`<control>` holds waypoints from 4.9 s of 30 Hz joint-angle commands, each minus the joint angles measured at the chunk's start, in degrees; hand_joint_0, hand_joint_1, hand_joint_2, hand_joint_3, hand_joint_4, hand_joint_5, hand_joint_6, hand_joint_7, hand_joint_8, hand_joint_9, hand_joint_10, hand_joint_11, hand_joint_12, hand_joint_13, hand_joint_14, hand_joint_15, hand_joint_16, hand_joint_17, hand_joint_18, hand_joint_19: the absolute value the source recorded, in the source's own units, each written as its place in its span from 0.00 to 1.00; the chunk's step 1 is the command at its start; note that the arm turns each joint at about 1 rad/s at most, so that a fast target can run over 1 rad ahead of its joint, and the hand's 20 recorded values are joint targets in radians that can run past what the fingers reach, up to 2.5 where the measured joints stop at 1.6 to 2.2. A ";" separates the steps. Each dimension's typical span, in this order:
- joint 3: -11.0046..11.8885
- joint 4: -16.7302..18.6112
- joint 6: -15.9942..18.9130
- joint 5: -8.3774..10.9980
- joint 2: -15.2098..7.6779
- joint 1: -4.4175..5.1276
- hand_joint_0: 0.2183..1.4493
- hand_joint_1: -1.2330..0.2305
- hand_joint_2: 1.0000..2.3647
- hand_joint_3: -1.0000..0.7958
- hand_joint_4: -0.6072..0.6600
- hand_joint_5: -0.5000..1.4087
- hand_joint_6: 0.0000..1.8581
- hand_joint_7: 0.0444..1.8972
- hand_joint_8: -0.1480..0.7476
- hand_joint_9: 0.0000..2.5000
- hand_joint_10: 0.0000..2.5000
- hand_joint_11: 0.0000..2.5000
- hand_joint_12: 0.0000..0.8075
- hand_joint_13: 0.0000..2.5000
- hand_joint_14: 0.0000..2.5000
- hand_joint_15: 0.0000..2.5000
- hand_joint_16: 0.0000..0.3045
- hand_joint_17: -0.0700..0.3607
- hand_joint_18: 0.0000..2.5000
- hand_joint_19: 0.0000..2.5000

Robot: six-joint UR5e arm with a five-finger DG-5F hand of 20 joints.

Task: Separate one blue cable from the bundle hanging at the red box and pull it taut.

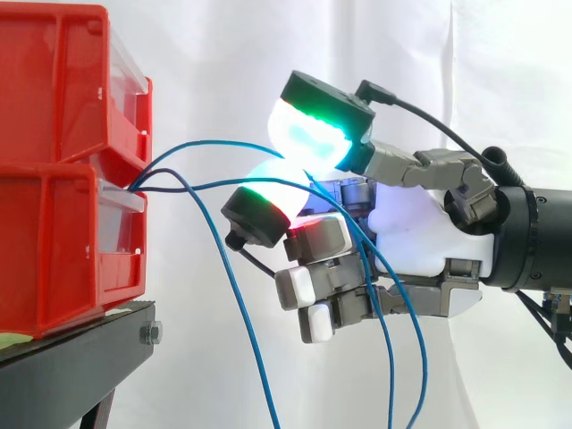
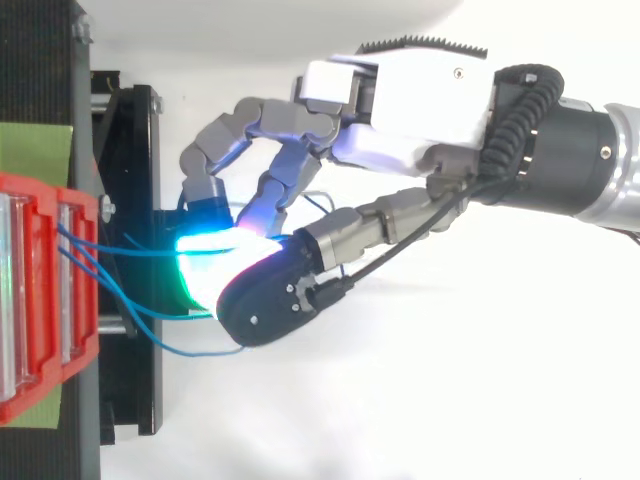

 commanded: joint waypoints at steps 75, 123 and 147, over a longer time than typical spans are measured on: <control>0.00 -1.60 -0.07 0.00 0.00 -0.59 0.35 0.34 0.01 0.50 0.50 0.18 0.53 0.58 0.57 0.46 0.00 0.51 0.47 0.35 0.01 0.26 0.16 0.41 0.31 0.28; -0.09 -2.83 3.71 0.44 0.00 -0.41 0.44 0.36 0.01 0.46 0.43 0.16 0.54 0.63 0.54 0.42 0.00 0.49 0.44 0.30 0.01 0.25 0.15 0.39 0.26 0.28; -0.09 -2.83 3.63 0.44 0.00 -0.41 0.44 0.35 0.01 0.47 0.43 0.16 0.54 0.64 0.55 0.43 0.00 0.49 0.45 0.31 0.01 0.25 0.15 0.40 0.27 0.28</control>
